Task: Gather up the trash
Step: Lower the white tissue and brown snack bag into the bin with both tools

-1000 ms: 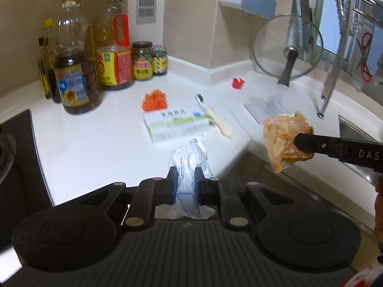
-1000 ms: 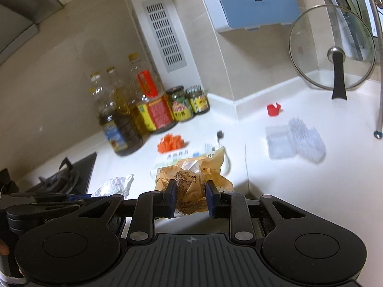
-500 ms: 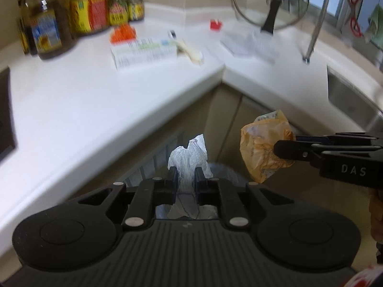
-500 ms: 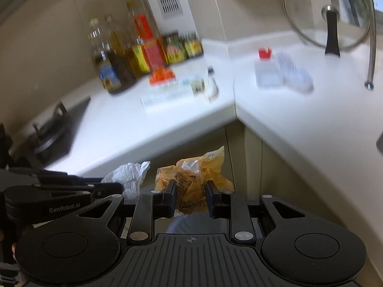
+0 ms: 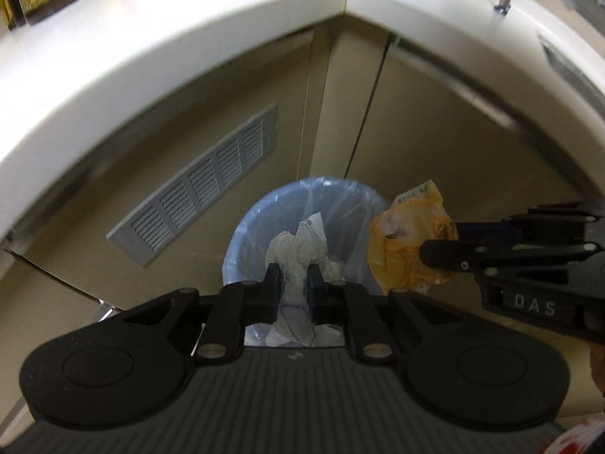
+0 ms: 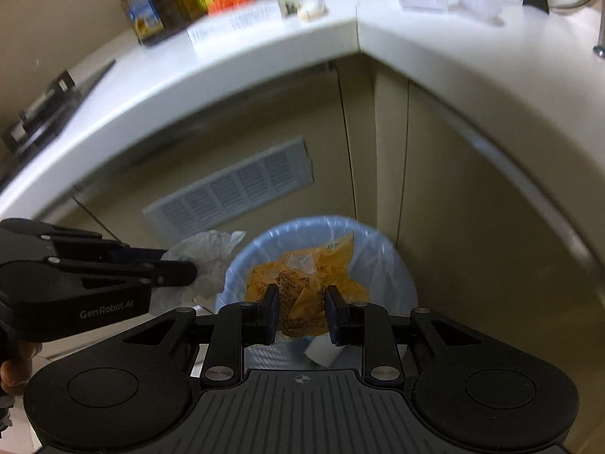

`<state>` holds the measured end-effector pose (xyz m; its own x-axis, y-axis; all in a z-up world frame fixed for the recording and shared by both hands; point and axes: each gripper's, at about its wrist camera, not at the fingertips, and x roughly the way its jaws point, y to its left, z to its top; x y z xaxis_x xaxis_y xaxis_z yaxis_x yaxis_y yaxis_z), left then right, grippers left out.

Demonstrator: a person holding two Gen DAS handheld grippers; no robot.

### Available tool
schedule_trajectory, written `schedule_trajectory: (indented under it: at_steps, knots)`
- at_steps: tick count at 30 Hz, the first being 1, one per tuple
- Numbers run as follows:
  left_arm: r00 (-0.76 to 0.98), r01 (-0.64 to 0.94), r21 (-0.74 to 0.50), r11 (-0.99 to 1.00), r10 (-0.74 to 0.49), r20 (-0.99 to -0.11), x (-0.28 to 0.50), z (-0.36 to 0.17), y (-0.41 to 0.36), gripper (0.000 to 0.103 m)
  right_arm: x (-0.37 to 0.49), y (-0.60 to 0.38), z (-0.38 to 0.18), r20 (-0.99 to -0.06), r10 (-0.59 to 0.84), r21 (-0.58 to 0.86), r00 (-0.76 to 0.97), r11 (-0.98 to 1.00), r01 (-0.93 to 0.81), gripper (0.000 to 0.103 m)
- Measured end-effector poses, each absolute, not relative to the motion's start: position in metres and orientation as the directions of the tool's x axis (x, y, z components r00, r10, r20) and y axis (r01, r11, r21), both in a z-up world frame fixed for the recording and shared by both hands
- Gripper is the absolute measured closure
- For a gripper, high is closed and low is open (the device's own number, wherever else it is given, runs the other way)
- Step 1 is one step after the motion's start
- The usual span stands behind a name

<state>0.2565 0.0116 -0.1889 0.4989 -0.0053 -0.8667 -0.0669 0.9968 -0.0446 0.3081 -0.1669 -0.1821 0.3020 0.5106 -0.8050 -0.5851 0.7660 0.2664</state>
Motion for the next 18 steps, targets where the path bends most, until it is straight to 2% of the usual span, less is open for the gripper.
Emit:
schedule_trajectory:
  at_steps: [18]
  knots:
    - [0.444,-0.092,-0.080,0.993,-0.030,-0.895,0.286,-0.255,0.017,0.090,0.329,-0.146,-0.267,-0.880,0.422,0.236,0.218,0.787,-0.569,0.077]
